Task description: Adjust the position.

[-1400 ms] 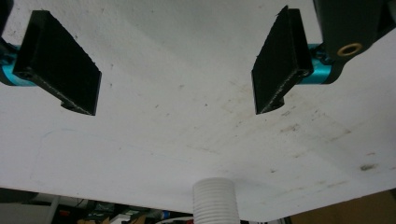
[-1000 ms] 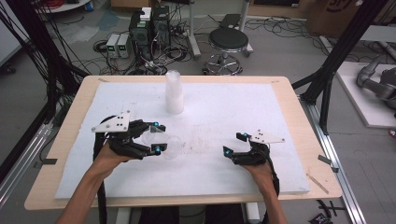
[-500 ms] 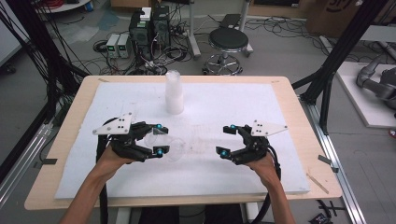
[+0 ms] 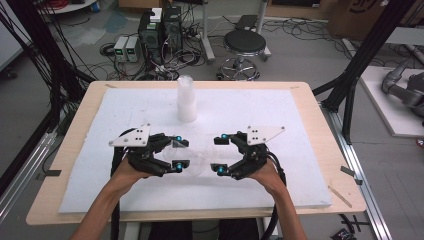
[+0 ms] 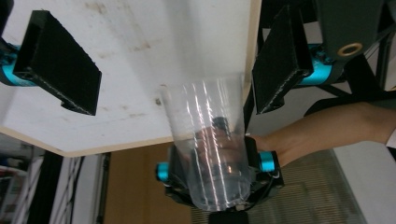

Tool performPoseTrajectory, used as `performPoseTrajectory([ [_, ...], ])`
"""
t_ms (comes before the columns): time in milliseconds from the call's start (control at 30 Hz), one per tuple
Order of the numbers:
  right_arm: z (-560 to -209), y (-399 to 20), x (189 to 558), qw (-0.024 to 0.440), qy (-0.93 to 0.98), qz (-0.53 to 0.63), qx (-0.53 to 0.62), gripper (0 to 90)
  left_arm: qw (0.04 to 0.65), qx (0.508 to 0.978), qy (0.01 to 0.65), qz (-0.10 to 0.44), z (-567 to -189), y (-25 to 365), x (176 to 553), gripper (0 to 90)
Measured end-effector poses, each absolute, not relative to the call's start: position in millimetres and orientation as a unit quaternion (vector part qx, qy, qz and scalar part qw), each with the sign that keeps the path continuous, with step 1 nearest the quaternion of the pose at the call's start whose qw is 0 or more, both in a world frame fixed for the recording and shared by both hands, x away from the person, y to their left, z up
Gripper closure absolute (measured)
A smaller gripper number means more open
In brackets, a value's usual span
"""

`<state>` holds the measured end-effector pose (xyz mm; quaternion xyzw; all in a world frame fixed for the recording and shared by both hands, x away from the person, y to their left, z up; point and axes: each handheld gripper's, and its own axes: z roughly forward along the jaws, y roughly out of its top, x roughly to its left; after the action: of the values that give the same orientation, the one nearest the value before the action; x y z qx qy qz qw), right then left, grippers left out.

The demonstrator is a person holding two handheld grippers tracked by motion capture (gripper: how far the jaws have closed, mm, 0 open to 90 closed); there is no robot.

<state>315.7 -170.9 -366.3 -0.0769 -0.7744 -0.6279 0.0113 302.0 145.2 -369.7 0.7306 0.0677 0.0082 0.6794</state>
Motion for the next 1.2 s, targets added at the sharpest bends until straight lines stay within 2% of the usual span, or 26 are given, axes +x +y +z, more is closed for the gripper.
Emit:
performPoseTrajectory([
  [600,-373,-123,313,0.03,-0.794,-0.606,-0.041,15.9,0.683,0.728,0.06,0.002,-368,137,301,38.7],
  [1100,-378,-114,310,0.031,-0.799,-0.6,-0.032,17.0,0.685,0.726,0.057,-0.003,-368,136,302,38.7],
  [1200,-378,-113,310,0.028,-0.801,-0.598,-0.022,25.1,0.685,0.726,0.056,-0.008,-368,136,302,38.7],
])
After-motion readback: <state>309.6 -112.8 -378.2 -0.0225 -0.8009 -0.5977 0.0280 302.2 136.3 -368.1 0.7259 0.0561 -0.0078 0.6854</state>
